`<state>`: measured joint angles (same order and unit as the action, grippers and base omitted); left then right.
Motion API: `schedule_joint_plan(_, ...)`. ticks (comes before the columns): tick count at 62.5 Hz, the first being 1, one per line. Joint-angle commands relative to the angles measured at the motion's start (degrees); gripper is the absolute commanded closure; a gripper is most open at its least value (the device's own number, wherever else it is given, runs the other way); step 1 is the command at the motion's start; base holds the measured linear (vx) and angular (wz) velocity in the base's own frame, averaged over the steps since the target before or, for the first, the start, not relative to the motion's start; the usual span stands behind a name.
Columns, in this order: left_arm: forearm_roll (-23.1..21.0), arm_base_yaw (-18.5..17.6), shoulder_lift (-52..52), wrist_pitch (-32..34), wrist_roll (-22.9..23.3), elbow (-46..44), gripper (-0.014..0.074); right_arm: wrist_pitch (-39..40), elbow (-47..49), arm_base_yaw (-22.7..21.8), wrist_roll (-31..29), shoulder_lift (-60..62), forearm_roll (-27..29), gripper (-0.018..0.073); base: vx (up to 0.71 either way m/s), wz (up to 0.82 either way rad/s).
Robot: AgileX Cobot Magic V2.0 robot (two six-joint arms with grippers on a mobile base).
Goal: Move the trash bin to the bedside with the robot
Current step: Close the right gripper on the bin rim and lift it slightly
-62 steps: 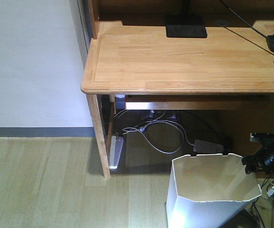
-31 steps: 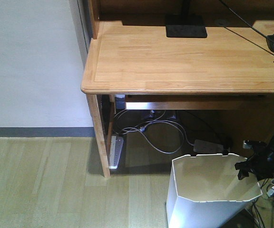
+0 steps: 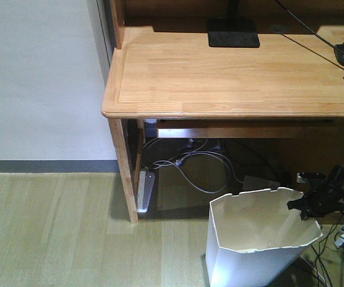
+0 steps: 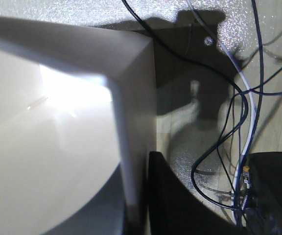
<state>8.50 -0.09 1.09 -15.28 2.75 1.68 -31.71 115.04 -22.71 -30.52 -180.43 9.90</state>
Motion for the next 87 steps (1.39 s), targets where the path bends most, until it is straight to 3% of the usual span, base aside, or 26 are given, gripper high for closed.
schedule_joint_plan(1, 0.0, -0.4, 0.6, 4.2, 0.5, 1.7, 0.0602, -2.7, 0.4, 0.8, 0.0, 3.2, 5.5, 0.0571, 0.0, 0.0)
schedule_joint_plan(13, 0.0, -0.4, 0.6, 4.2, 0.5, 1.7, 0.0602, -5.7, 0.3, 0.6, -3.0, 5.1, 10.1, 0.057, 0.0, 0.0)
schedule_joint_plan(24, 0.0, -0.4, 0.6, 4.2, 0.5, 1.7, 0.0602, -6.3, -4.1, 0.6, -7.1, 8.8, 17.8, 0.0568, 0.0, -0.01)
schedule_joint_plan(42, 0.0, -0.4, 0.6, 4.2, 0.5, 1.7, 0.0602, 4.5, -25.8, 0.8, -26.0, 23.0, 36.4, 0.0566, 0.0, 0.0)
schedule_joint_plan(52, 0.0, -0.4, 0.6, 4.2, 0.5, 1.7, 0.0602, 4.1, -35.8, 0.8, -36.1, 31.0, 43.9, 0.0565, 0.0, 0.0)
schedule_joint_plan(63, 0.0, -0.4, 0.6, 4.2, 0.5, 1.7, 0.0602, 4.0, -44.9, 0.8, -41.0, 38.8, 47.4, 0.0565, 0.0, 0.0)
schedule_joint_plan(87, 0.0, -0.4, 0.6, 4.2, 0.5, 1.7, 0.0602, 0.6, -53.1, 0.8, -42.8, 48.7, 48.6, 0.0565, 0.0, 0.0)
